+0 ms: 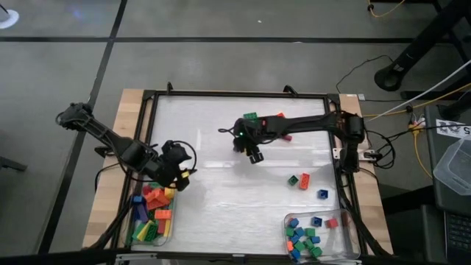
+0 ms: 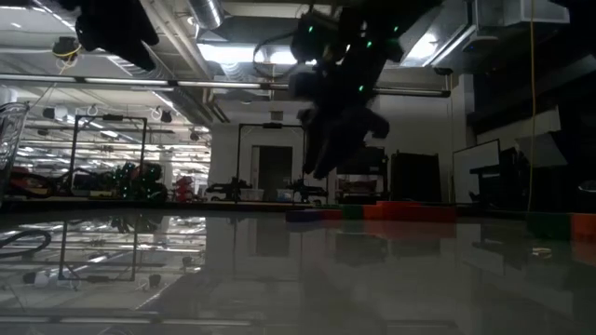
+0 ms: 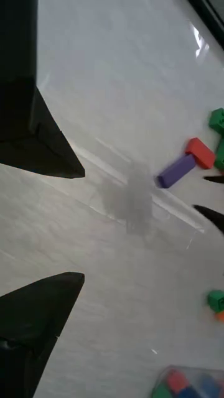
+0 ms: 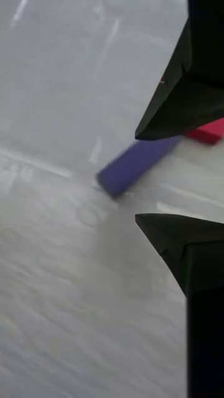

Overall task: Sort blocks by size
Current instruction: Put the large violet block into the left transparent bin

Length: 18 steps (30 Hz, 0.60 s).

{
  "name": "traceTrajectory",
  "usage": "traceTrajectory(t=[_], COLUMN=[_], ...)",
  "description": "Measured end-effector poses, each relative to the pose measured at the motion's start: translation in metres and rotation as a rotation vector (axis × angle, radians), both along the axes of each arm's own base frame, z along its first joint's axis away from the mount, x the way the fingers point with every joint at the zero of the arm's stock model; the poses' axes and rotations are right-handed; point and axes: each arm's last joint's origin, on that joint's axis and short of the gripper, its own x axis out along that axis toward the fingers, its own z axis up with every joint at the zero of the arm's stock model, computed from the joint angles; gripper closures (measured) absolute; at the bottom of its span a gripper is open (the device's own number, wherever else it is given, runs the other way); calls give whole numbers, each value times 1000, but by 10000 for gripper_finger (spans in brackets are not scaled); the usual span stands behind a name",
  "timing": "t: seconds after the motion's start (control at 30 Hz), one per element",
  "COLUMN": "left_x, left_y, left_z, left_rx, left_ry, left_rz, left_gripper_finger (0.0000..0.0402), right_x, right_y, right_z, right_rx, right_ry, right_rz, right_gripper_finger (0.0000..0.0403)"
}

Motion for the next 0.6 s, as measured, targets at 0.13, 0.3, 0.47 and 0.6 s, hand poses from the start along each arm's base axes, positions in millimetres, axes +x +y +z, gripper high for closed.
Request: traceTrajectory(t=[0.13,0.3,0.47,0.6], left_x=[1,2,2,2], left_y=[3,3,3,3], left_z=[0,0,0,0], left_rx=[-1,-3,-6,-6], left_ry=[-1,-4,-5,-5], left_rz=[15,17,18,18], left_gripper_finger=[153,153,153,153], right_x=[7,14,15,16], right_y=[-14,-27,-34,-36], right_z=[-21,-43,-53,-59], right_rx=[37,14,15,37], right_ry=[11,24,36,47], right_rz=[9,20,5,6], right_gripper_finger=[203,203,203,203])
